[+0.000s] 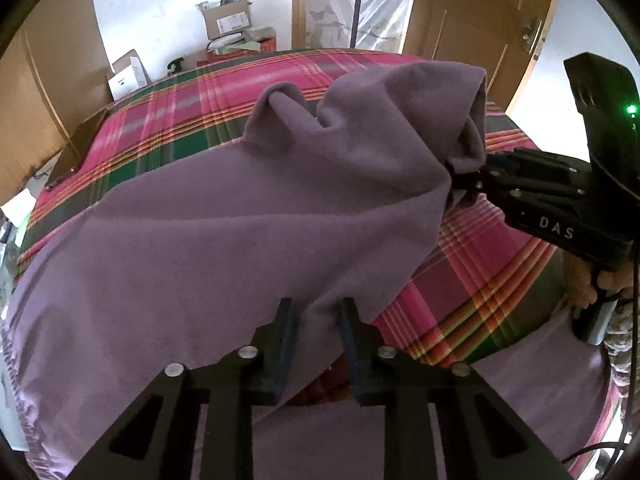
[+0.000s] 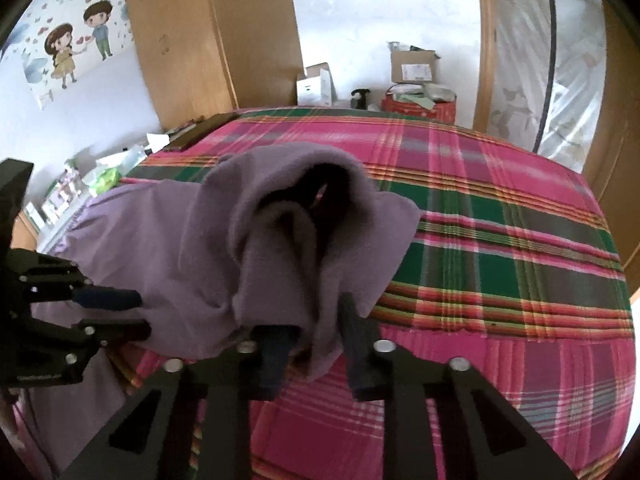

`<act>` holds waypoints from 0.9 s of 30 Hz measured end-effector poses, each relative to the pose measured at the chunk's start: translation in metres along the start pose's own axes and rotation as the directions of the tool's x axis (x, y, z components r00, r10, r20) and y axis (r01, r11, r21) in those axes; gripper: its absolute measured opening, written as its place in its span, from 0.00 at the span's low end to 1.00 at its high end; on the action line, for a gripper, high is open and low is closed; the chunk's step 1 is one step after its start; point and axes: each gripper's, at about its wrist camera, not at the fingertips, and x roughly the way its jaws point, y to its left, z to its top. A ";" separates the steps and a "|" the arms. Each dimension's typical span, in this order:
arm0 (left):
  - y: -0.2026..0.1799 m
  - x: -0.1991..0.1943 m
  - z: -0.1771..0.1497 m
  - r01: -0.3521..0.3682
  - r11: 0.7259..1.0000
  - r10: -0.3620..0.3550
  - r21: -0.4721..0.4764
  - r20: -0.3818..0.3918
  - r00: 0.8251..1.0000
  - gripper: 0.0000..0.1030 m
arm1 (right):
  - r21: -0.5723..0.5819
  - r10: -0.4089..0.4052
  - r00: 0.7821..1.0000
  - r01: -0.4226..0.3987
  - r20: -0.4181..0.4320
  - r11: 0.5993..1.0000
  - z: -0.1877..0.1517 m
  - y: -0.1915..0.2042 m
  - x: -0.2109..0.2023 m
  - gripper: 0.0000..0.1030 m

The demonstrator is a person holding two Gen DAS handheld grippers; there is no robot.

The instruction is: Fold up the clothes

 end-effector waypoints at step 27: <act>0.011 -0.009 0.006 0.056 0.997 -0.054 -0.047 0.031 0.998 0.05 | 0.154 -0.288 0.953 0.272 0.094 0.950 -0.003 -0.080 -0.060 0.11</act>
